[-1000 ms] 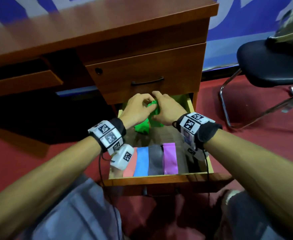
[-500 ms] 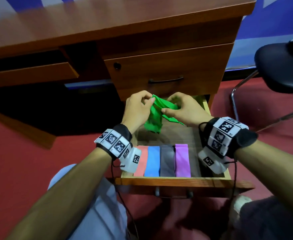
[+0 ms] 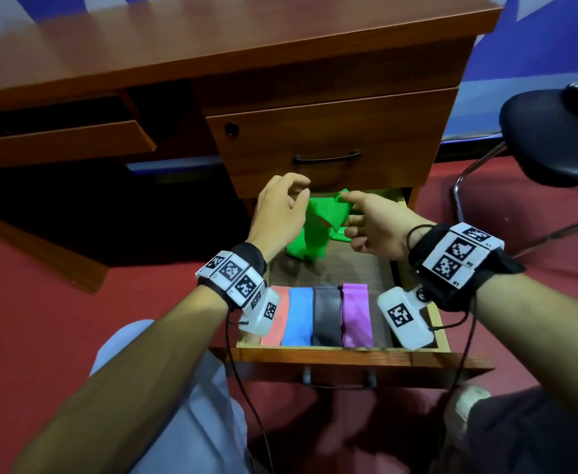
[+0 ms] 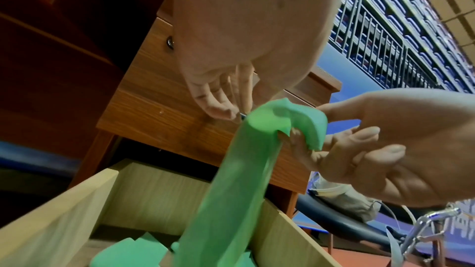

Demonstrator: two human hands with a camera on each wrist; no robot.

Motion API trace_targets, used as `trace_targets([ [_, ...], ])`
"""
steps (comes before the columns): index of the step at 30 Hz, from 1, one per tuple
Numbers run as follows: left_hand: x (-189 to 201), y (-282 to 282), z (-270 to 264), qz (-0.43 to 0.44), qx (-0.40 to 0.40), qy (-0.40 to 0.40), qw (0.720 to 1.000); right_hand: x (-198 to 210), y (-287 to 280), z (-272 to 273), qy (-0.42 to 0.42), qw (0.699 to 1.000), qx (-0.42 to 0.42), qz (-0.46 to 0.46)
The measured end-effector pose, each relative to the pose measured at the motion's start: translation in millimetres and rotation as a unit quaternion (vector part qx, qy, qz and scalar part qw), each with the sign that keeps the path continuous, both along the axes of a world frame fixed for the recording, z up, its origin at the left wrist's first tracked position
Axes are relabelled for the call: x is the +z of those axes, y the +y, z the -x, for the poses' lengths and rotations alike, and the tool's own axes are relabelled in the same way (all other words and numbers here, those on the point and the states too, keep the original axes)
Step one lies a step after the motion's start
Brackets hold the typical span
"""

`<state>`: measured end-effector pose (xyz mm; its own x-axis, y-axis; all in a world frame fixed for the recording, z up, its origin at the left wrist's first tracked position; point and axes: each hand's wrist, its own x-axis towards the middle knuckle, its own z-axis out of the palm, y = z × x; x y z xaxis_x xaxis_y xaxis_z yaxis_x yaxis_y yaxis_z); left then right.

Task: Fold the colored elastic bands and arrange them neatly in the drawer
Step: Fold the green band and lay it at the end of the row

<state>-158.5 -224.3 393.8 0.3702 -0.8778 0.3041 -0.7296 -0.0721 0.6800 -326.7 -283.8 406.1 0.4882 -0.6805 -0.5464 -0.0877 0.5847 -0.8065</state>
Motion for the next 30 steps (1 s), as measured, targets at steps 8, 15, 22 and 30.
trace_targets([
  [8,6.2,0.2,20.3,-0.093,-0.103,0.188,0.972,2.3,-1.2,21.3,-0.046,0.998,-0.032,-0.026],
  [15,4.3,5.2,27.0,-0.009,-0.173,0.17,0.97,4.1,-5.2,31.4,-0.055,0.998,-0.006,0.009],
  [22,2.9,-1.4,20.3,0.029,-0.114,0.183,0.976,5.6,-6.4,26.0,-0.039,0.999,-0.02,0.029],
  [30,14.8,2.7,15.6,0.005,-0.087,0.356,0.93,-5.5,-3.6,19.4,0.01,0.982,-0.035,0.187],
])
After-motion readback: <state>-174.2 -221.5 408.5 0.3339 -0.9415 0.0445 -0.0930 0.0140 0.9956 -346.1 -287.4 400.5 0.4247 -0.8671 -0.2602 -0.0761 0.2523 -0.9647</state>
